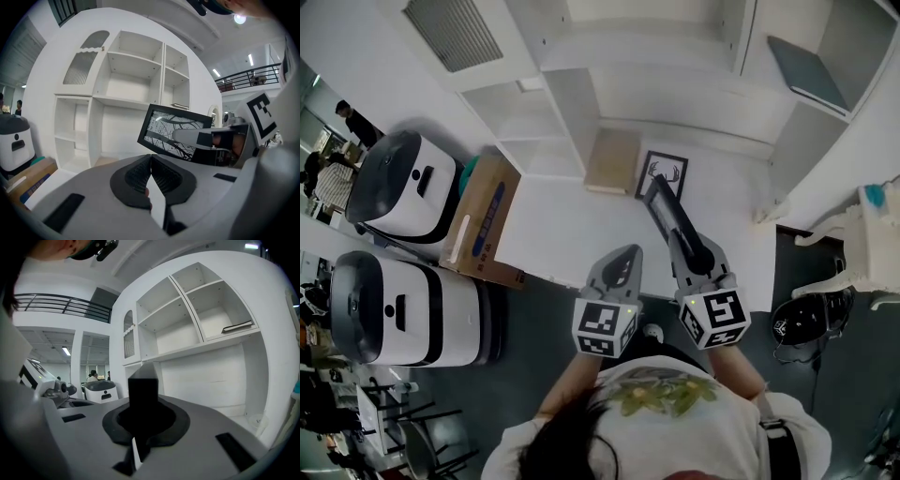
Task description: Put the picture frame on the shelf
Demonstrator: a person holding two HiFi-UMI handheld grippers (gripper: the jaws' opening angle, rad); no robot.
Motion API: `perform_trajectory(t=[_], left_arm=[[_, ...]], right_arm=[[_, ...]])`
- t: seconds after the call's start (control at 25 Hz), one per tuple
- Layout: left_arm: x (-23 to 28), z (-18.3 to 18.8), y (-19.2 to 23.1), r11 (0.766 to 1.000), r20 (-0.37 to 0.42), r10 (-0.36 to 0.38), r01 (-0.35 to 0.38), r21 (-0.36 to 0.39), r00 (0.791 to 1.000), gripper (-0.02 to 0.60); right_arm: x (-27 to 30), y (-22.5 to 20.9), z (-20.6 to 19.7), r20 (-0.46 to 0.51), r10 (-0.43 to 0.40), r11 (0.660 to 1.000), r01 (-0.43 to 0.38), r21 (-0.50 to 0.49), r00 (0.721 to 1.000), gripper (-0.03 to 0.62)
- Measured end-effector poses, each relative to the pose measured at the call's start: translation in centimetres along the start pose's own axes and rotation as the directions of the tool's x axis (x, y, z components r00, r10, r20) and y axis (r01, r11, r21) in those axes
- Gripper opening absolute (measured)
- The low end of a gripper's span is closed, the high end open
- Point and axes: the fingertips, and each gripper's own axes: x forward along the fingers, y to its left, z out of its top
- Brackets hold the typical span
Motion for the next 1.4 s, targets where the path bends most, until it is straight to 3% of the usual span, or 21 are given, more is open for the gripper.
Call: perform_trajectory(t=[0.36, 1.4], left_arm=[[4.6, 2.6, 1.5, 0.996, 0.016, -0.090, 0.089, 0.025, 0.996, 0.029], [10.3, 7.1, 7.5, 0.984, 0.076, -0.176, 0.173, 0.045, 0.981, 0.029]], right_arm=[[3.6, -1.7, 2.6, 0.015, -0.040, 0.997, 0.041, -0.065, 0.999, 0.037], [10.9, -3.8, 12.5, 0.237, -0.096, 0.972, 0.143, -0.185, 0.967, 0.037]])
